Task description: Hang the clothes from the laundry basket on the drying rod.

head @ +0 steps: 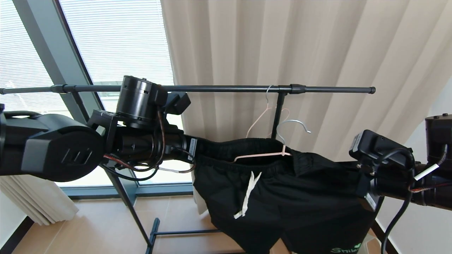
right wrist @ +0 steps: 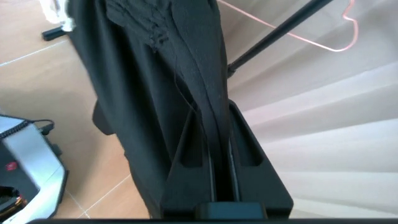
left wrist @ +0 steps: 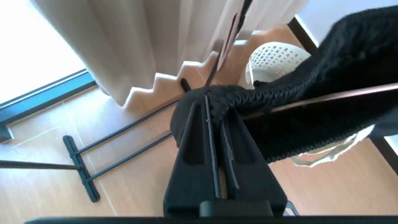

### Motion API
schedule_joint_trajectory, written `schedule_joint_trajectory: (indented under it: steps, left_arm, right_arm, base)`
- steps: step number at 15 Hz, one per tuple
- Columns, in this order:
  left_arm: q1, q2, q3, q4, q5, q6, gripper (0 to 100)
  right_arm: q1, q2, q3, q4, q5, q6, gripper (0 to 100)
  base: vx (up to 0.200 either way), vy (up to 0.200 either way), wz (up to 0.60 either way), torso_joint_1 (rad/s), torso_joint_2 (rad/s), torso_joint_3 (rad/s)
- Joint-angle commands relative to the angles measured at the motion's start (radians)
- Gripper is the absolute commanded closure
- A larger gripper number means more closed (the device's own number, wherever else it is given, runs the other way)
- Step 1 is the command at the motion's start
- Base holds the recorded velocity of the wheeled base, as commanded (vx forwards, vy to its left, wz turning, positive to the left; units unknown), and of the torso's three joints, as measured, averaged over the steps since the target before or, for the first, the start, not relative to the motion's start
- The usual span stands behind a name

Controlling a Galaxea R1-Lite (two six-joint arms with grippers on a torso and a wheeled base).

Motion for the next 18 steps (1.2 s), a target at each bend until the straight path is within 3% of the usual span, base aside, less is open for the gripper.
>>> schedule_joint_trajectory:
  steps: [1, 4, 8, 18]
  left_arm:
    - [-0.052, -0.007, -0.043, 0.035, 0.019, 0.000, 100]
    - [-0.135, -0.027, -0.055, 0.095, 0.065, 0.001, 100]
    - [-0.158, -0.029, -0.069, 0.106, 0.067, 0.001, 100]
    - [-0.154, -0.044, -0.158, 0.119, 0.125, -0.045, 100]
  right_arm:
    - [0.000, 0.044, -0.002, -0.029, -0.004, 0.002, 100]
    - [0.008, 0.077, 0.001, -0.112, 0.001, 0.035, 100]
    - [0.053, 0.088, 0.004, -0.185, 0.001, 0.183, 100]
    - [0.111, 0.113, 0.029, -0.193, -0.002, 0.189, 100]
  base:
    - [0.000, 0.000, 0.00, 0.000, 0.00, 0.000]
    - [0.000, 0.000, 0.00, 0.000, 0.00, 0.000]
    - [0.000, 0.000, 0.00, 0.000, 0.00, 0.000]
    - [0.000, 0.000, 0.00, 0.000, 0.00, 0.000]
